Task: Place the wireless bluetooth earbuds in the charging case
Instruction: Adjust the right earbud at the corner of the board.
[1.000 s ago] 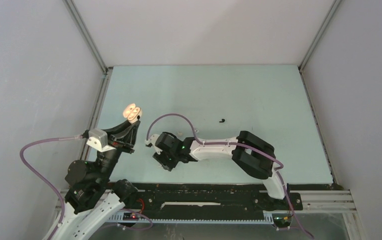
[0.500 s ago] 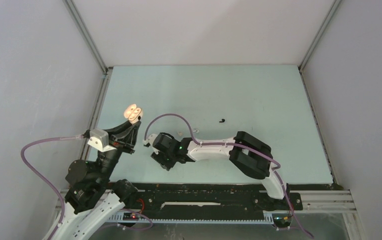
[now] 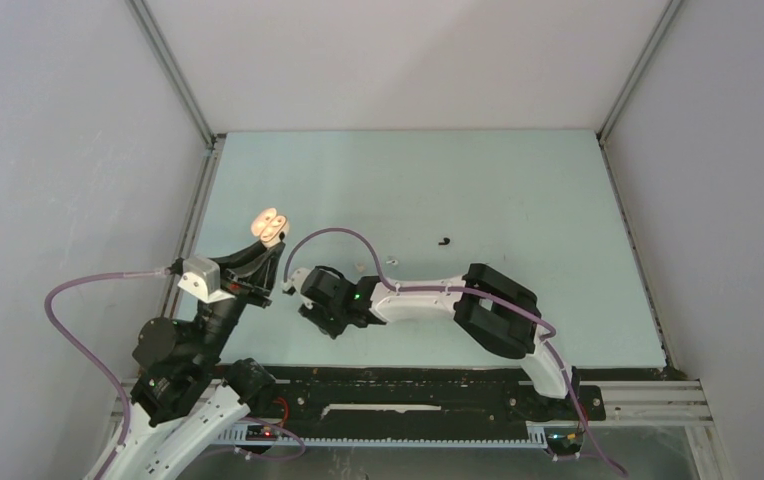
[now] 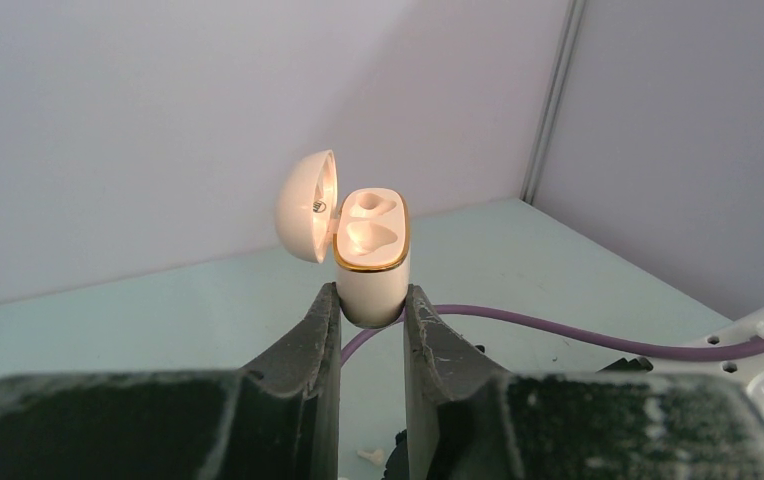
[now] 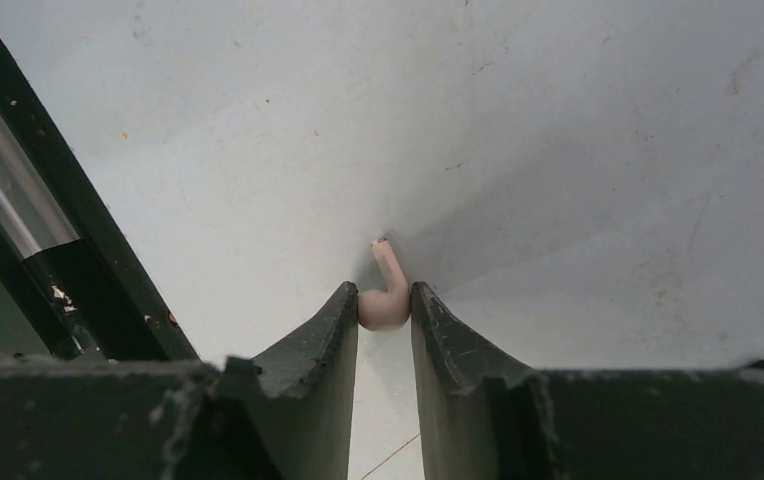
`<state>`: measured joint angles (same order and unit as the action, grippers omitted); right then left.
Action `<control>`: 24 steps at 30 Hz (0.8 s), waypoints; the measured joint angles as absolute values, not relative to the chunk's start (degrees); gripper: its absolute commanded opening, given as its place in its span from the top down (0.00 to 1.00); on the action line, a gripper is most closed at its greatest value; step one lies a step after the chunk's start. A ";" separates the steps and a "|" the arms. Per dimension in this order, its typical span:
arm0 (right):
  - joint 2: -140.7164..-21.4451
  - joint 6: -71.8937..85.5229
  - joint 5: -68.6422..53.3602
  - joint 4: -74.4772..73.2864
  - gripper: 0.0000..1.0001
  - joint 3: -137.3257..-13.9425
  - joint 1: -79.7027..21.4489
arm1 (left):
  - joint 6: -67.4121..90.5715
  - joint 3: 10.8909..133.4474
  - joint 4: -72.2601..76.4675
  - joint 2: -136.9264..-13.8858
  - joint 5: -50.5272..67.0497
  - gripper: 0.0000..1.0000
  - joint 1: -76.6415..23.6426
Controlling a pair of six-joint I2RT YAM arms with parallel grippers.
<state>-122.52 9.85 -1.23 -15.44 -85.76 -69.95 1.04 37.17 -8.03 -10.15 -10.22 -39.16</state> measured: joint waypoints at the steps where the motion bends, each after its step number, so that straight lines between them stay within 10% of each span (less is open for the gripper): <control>1: -122.52 9.72 -1.23 -15.42 0.72 -85.76 -69.91 | 1.04 37.17 -7.94 -10.15 -10.22 1.00 -39.16; 24: -121.99 6.44 5.17 -15.62 0.65 -84.99 -67.92 | 1.06 37.06 -6.52 -10.59 -9.74 1.00 -39.16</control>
